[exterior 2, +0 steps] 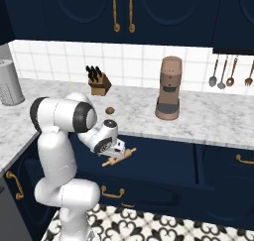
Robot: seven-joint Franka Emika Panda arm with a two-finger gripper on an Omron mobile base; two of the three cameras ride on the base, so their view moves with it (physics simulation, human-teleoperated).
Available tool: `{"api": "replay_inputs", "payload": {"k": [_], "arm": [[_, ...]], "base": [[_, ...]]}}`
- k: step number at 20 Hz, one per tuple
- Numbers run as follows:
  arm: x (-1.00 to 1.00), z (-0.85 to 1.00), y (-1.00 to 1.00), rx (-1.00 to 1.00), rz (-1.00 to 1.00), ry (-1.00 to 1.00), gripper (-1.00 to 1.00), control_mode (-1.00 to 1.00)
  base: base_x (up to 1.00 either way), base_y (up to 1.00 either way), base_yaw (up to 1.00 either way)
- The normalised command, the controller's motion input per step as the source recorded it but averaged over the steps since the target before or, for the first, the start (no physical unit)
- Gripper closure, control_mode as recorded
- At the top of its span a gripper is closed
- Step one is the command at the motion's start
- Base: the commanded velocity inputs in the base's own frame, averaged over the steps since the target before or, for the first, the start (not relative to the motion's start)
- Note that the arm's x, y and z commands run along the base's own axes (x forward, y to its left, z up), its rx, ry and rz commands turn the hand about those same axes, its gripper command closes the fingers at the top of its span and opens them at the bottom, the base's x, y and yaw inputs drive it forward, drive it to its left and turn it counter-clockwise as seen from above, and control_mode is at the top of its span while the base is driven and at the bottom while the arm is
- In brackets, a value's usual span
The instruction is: Pick the rolling pin from the drawer and place it on the counter.
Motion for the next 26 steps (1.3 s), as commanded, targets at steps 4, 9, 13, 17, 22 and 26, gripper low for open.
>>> {"api": "replay_inputs", "payload": {"k": [4,9,13,17,22,26], "arm": [[0.25,-0.41,0.0,0.0,-0.02,0.0,-1.0,-1.0],[0.18,-0.39,0.0,0.0,-0.01,0.0,-1.0,-1.0],[0.17,-0.39,0.0,0.0,-0.01,0.0,-1.0,-1.0],[0.05,-0.46,0.04,-0.02,0.0,0.0,1.0,-1.0],[-0.25,-0.54,0.0,-0.03,0.0,0.0,1.0,-1.0],[-1.0,-0.2,-0.13,0.0,-0.09,0.0,1.0,-1.0]], "base": [[0.0,0.0,0.0],[0.0,0.0,0.0],[0.0,0.0,0.0],[0.0,0.0,0.0],[0.0,0.0,0.0],[0.0,0.0,0.0]]}}
